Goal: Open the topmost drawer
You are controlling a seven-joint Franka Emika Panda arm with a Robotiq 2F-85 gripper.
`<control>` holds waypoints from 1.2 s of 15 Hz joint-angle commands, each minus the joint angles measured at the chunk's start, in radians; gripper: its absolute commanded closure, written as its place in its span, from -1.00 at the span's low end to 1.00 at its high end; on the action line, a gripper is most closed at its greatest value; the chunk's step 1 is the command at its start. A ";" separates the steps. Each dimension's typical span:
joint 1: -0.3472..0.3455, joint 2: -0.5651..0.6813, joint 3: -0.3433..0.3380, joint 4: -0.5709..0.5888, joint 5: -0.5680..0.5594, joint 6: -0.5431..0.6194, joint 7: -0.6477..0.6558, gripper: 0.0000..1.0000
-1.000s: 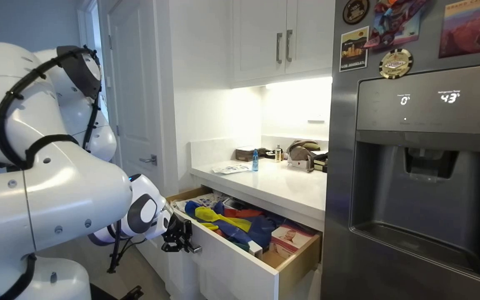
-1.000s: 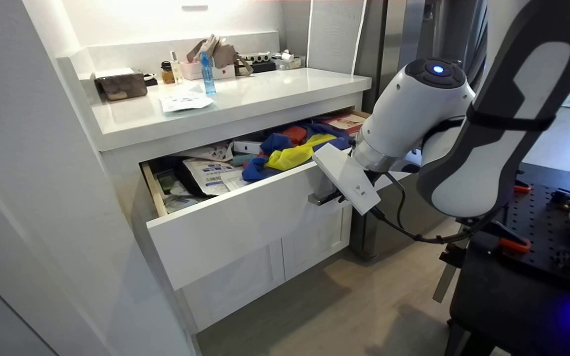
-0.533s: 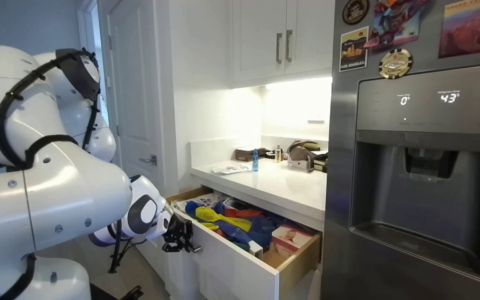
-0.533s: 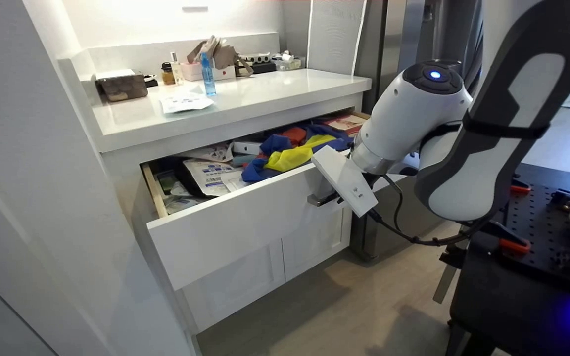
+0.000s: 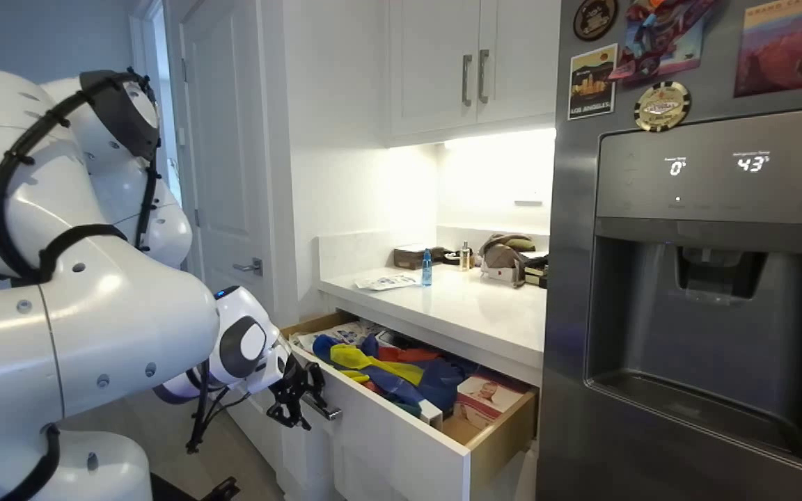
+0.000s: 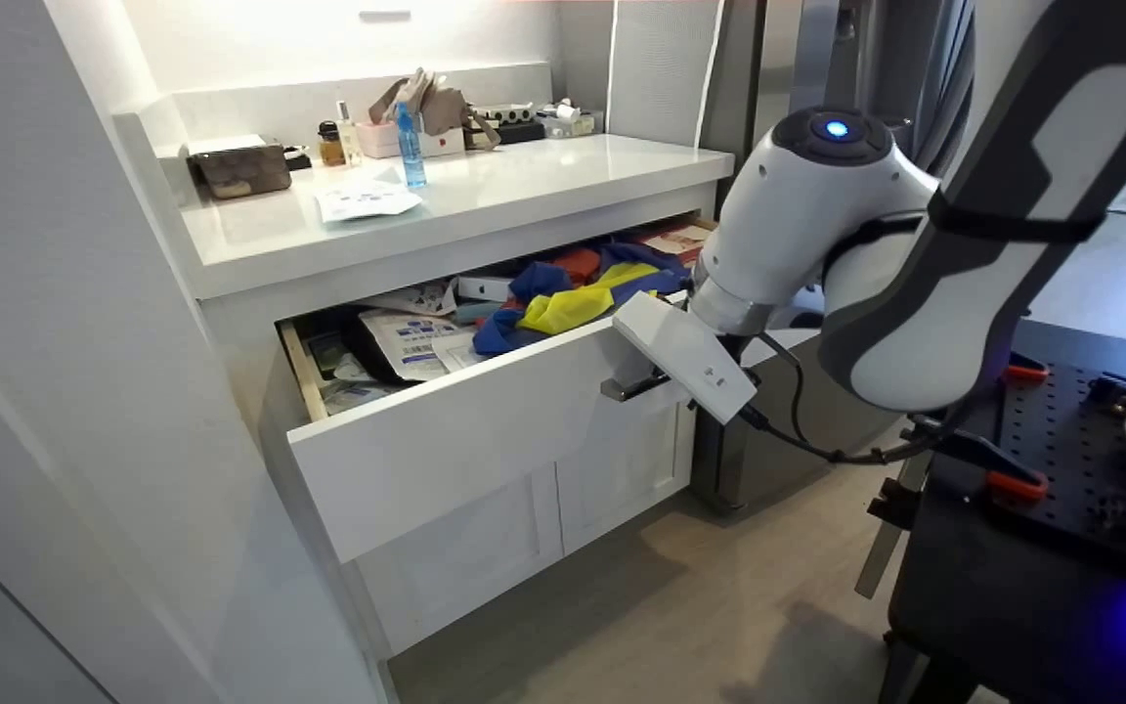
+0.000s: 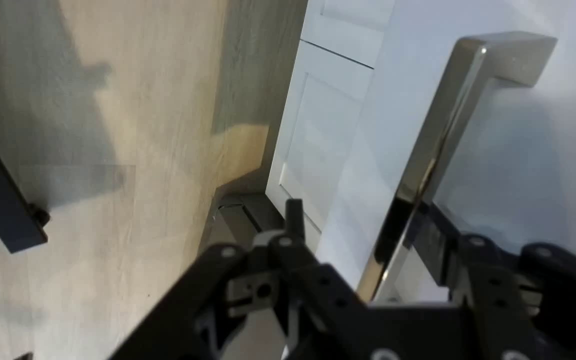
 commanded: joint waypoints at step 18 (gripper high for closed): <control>0.926 0.255 -1.134 0.076 -0.096 -0.568 -0.450 -1.00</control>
